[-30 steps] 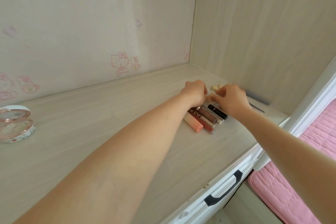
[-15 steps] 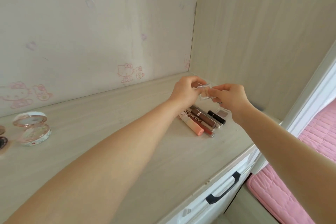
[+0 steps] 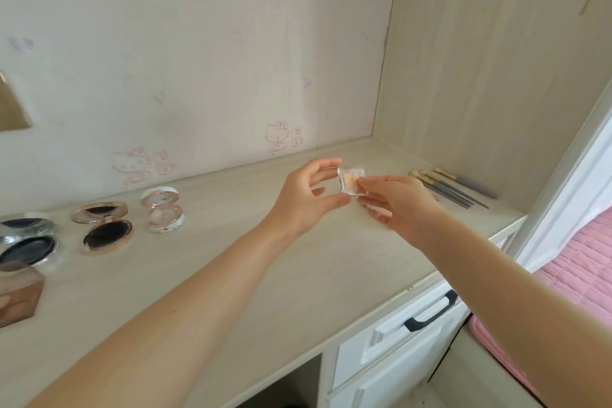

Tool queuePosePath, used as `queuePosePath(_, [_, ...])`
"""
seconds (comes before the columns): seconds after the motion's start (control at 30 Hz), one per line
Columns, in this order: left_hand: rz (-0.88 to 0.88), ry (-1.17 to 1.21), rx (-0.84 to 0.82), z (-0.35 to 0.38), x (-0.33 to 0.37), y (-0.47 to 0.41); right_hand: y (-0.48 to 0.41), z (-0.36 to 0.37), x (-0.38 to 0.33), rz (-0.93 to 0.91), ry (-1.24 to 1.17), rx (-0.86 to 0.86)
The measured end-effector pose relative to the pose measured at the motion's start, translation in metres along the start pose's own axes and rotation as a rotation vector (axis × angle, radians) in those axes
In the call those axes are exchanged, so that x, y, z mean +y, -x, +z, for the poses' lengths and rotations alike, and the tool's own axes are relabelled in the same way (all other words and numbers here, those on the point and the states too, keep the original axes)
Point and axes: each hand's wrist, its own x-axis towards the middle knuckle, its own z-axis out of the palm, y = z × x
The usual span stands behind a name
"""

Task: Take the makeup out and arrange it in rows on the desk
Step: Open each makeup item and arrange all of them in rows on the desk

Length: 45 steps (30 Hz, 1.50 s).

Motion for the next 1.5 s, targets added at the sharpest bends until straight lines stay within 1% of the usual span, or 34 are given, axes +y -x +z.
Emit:
queuePosePath(0.13, [-0.005,0.065,0.061,-0.021,0.001,0.033,0.028,0.026,0.006,0.056,-0.032,-0.091])
queuePosePath(0.23, [-0.03,0.119,0.094,-0.036,0.002,0.055,0.046,0.04,0.009,0.044,0.006,-0.167])
queuePosePath(0.33, [-0.046,0.161,0.114,-0.051,0.004,0.075,0.062,0.056,0.011,-0.021,0.13,-0.224])
queuePosePath(0.43, [-0.075,0.179,0.136,-0.065,0.006,0.091,0.075,0.073,0.014,-0.109,0.279,-0.23])
queuePosePath(0.53, [-0.122,0.227,0.18,-0.081,0.008,0.105,0.083,0.09,0.016,-0.272,0.41,-0.159])
queuePosePath(0.6, [-0.154,0.265,0.179,-0.092,0.008,0.114,0.087,0.099,0.017,-0.431,0.503,-0.155])
queuePosePath(0.67, [-0.178,0.303,0.165,-0.102,0.007,0.125,0.092,0.107,0.02,-0.631,0.651,-0.233])
queuePosePath(0.73, [-0.198,0.34,0.151,-0.111,0.005,0.135,0.097,0.117,0.024,-0.784,0.788,-0.327])
queuePosePath(0.8, [-0.216,0.373,0.142,-0.118,0.002,0.143,0.1,0.126,0.029,-0.893,0.883,-0.381])
queuePosePath(0.9, [-0.248,0.407,0.141,-0.127,0.0,0.156,0.106,0.14,0.034,-1.003,0.921,-0.379])
queuePosePath(1.0, [-0.273,0.393,0.152,-0.135,0.0,0.167,0.112,0.152,0.037,-1.029,0.909,-0.397])
queuePosePath(1.17, [-0.331,0.345,0.158,-0.15,-0.004,0.187,0.119,0.171,0.045,-0.972,0.9,-0.419])
queuePosePath(1.23, [-0.374,0.401,0.154,-0.154,-0.006,0.193,0.122,0.177,0.048,-0.948,0.865,-0.418])
queuePosePath(1.37, [-0.424,0.607,0.13,-0.161,-0.007,0.205,0.127,0.188,0.052,-0.917,0.817,-0.447])
queuePosePath(1.5, [-0.445,0.689,0.136,-0.169,-0.008,0.215,0.131,0.196,0.053,-0.903,0.784,-0.494])
